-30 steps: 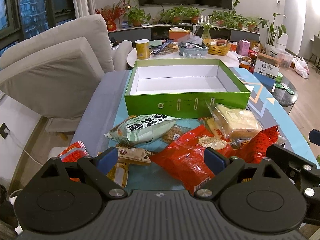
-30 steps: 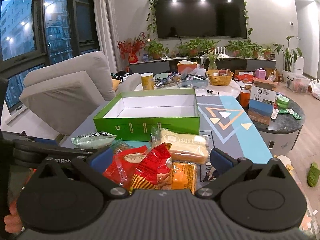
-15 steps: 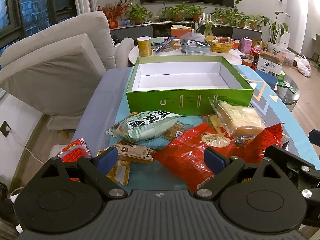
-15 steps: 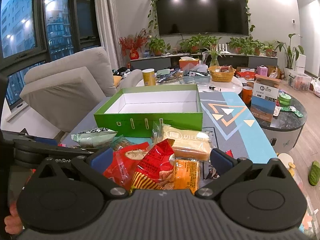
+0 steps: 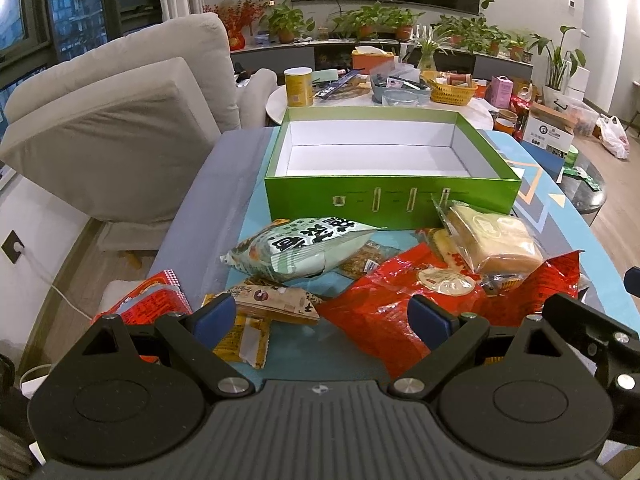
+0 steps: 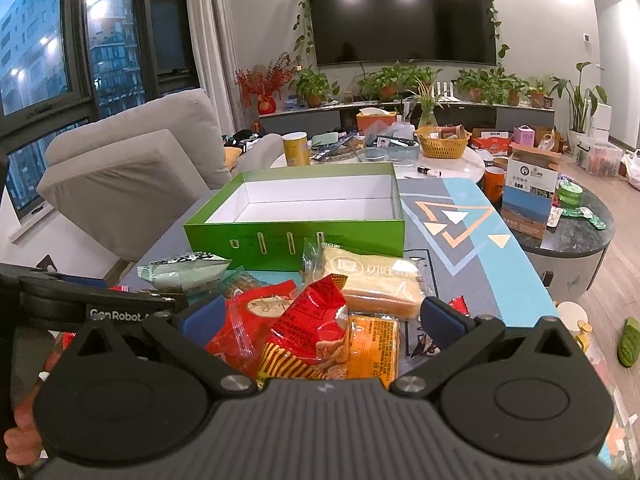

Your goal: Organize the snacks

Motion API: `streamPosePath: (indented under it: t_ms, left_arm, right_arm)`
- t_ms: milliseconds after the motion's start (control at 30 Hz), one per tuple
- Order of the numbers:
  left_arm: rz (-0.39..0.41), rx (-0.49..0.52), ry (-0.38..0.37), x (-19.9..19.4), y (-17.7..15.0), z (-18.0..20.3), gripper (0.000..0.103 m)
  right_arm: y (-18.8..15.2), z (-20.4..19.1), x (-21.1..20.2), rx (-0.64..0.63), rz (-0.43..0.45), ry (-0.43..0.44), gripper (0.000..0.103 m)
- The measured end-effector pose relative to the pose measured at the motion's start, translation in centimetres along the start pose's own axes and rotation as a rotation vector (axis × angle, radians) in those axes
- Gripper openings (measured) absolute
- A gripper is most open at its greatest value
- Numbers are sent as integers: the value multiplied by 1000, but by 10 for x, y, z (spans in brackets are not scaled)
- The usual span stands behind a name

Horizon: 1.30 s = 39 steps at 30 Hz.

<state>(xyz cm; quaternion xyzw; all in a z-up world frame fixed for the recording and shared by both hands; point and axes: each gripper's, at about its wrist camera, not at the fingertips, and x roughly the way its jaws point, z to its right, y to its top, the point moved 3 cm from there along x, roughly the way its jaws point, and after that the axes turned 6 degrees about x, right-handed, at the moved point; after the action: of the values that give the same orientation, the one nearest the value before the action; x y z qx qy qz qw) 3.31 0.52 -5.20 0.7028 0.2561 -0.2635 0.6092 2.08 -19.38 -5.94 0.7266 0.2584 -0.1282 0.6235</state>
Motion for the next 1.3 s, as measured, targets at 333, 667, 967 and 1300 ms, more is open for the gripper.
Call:
streamPosePath:
  t_ms: [333, 667, 967, 1300]
  left_arm:
    - [3, 12, -18, 2, 1, 2, 92]
    - [12, 82, -122, -17, -5, 21, 92]
    - [39, 241, -265, -56, -27, 58, 92]
    - [2, 390, -295, -58, -48, 98, 92]
  right_arm:
    - [4, 7, 2, 22, -6, -4, 80]
    - [10, 28, 9, 67, -40, -63, 80]
    - [11, 41, -1, 98, -25, -86, 80]
    - [3, 43, -16, 99, -13, -80, 80]
